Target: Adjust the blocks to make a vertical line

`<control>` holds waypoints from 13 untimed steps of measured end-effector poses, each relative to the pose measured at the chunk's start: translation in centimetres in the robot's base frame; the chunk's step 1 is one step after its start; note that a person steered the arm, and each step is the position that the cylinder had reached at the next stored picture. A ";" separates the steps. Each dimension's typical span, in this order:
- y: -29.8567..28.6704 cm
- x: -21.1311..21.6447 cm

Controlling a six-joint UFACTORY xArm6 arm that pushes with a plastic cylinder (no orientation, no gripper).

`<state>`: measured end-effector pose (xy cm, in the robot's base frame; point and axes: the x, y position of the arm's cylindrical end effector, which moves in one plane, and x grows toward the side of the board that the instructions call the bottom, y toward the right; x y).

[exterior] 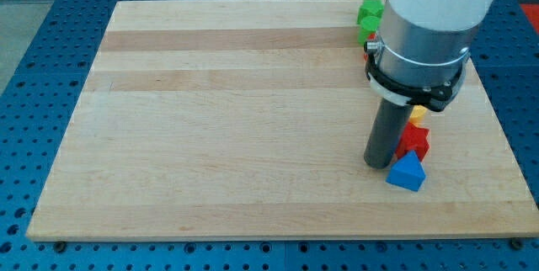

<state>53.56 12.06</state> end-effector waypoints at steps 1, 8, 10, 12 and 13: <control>0.0 1.1; 1.1 -0.2; 1.1 -2.8; 1.1 -2.8; 1.4 -2.8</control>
<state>50.72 13.46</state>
